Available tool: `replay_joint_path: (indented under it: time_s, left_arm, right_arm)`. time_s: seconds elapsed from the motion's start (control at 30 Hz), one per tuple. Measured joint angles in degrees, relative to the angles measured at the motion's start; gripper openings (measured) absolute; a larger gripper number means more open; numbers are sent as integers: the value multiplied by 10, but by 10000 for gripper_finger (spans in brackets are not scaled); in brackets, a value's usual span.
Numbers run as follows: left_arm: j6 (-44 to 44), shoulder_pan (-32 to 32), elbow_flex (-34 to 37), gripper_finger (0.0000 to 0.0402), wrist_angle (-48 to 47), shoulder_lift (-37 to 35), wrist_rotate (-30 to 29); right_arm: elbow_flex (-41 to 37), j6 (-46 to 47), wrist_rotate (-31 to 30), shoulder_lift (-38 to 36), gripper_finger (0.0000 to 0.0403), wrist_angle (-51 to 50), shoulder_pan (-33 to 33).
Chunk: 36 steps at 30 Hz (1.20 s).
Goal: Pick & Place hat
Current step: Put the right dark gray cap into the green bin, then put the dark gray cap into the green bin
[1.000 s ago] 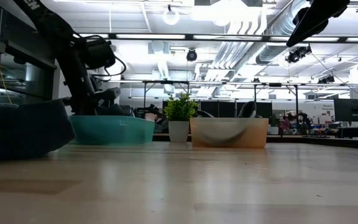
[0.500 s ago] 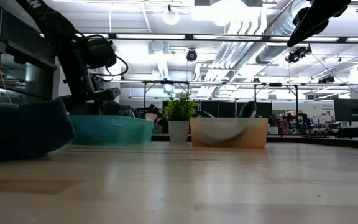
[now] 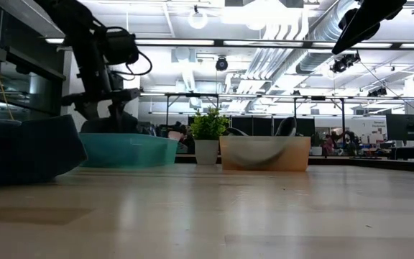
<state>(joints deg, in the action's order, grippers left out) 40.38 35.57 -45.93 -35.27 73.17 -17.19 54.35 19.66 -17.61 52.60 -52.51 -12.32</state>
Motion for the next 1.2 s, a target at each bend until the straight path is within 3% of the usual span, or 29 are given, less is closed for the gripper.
replay_joint_path:
  time_s: [0.33, 0.53, 0.67, 0.93, 1.2]
  left_arm:
    - [-29, 0, -69, 248, -120, 0, -87]
    - [-55, 0, -88, 234, -165, 0, -100]
    - [-67, -13, -89, 181, -182, 0, -97]
    - [-65, -95, -89, 24, -232, -41, -97]
    - [14, -208, -89, 3, -267, -109, -90]
  right_arm:
    - [0, 0, 0, 0, 247, 0, 0]
    - [0, -1, -7, 0, 247, 0, 0]
    - [0, -1, -7, 0, 247, 0, 0]
    - [0, -2, -7, 0, 247, -1, 0]
    - [0, 0, -7, 0, 247, 0, 0]
